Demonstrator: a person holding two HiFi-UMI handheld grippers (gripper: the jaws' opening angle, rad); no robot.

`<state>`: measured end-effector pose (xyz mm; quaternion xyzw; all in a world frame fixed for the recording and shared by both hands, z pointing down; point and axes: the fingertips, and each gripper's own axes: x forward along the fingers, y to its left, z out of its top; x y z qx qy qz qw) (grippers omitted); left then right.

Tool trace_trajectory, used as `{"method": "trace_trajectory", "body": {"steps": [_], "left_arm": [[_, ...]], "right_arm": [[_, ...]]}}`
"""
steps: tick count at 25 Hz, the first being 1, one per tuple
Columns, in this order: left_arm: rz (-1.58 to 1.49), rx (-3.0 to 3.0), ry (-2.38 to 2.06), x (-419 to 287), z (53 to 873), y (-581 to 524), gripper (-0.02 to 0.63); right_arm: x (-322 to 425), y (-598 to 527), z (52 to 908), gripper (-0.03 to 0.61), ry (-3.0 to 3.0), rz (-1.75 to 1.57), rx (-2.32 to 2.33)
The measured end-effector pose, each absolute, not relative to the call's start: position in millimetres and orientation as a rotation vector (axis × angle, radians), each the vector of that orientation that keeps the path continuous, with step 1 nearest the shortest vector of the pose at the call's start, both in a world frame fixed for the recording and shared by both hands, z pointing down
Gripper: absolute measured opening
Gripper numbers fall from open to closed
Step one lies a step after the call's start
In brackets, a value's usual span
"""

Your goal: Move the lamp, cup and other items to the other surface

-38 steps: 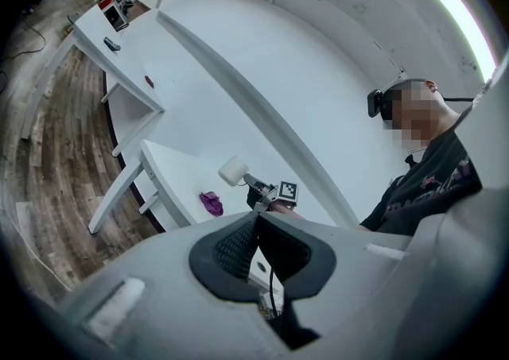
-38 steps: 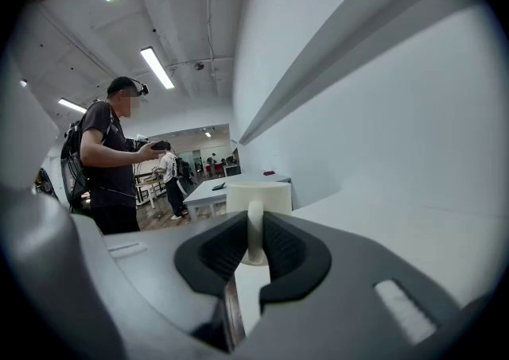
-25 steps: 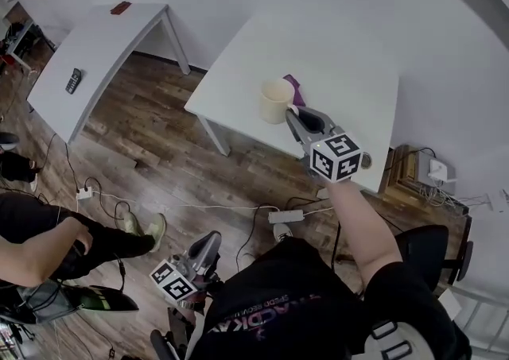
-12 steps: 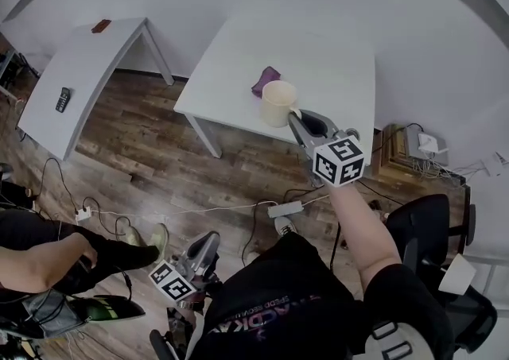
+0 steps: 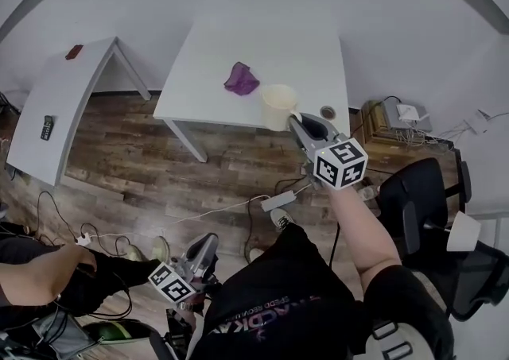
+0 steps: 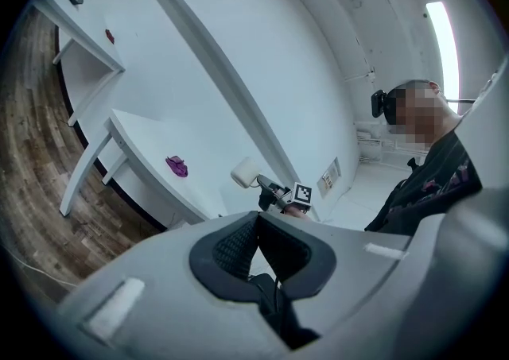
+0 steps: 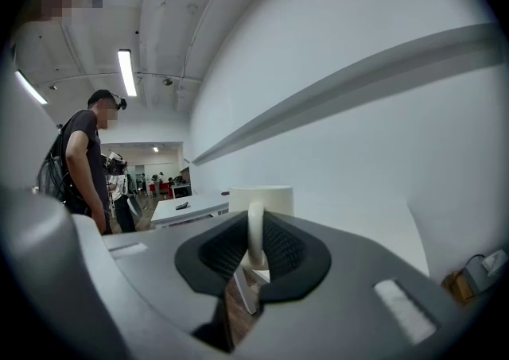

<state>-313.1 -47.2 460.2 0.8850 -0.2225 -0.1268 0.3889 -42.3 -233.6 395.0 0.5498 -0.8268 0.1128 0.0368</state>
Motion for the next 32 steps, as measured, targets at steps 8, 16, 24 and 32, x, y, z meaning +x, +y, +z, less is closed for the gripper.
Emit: {"method": "trace_trajectory", "body": {"steps": [8, 16, 24, 32], "left_arm": [[-0.284, 2.262, -0.423, -282.9, 460.5, -35.9, -0.005], [-0.208, 2.271, -0.233, -215.3, 464.2, -31.9, -0.005], [-0.136, 2.279, -0.054, -122.4, 453.5, -9.1, -0.005], [-0.057, 2.257, 0.045, -35.3, 458.2, 28.7, -0.005]], "right_arm": [[5.9, -185.8, 403.1, 0.048, -2.419, 0.379, 1.829], [78.0, -134.0, 406.7, 0.048, -2.299, 0.403, 1.992], [189.7, -57.8, 410.2, 0.046, -2.121, 0.439, 2.17], [289.8, 14.1, 422.3, 0.046, -2.003, 0.496, 2.313]]}}
